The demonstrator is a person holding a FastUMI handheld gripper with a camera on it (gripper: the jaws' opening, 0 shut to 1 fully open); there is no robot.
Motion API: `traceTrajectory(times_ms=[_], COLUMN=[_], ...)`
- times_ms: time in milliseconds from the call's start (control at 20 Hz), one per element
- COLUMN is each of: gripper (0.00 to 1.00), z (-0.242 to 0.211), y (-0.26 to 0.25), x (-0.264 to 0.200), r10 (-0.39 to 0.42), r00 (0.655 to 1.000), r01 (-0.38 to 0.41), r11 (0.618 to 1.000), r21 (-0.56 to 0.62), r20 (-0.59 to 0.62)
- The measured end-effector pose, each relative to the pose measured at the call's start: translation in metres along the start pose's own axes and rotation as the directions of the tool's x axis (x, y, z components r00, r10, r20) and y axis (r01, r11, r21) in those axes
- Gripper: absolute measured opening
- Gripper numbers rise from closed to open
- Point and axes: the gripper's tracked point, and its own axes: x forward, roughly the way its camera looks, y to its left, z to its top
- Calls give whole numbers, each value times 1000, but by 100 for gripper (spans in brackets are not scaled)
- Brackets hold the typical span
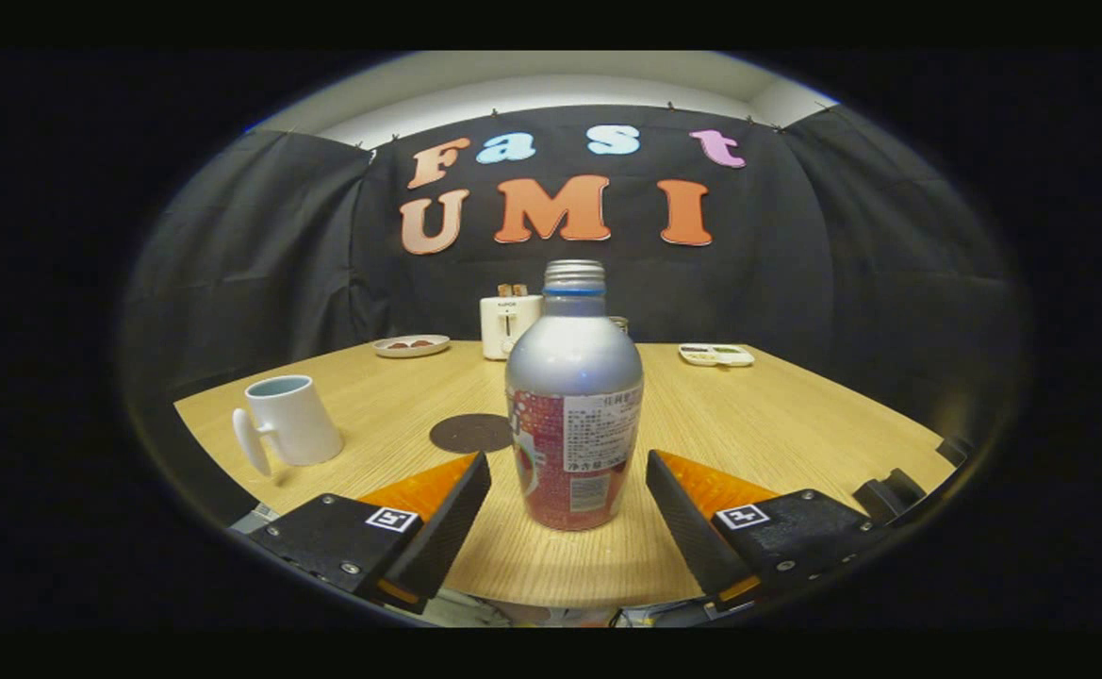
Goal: Take the bottle from table, then pour the juice into the cup, finally place the bottle on the coaster
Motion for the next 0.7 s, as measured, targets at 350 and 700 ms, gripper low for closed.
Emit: traceTrajectory(times_ms=[350, 700], gripper=[89, 75], z=[1, 15], y=[0, 11], x=[23, 11], r10=[-46, -28], r00=[998, 999], r01=[43, 28], r11=[995, 999], r21=[90, 21], r20=[33, 34])
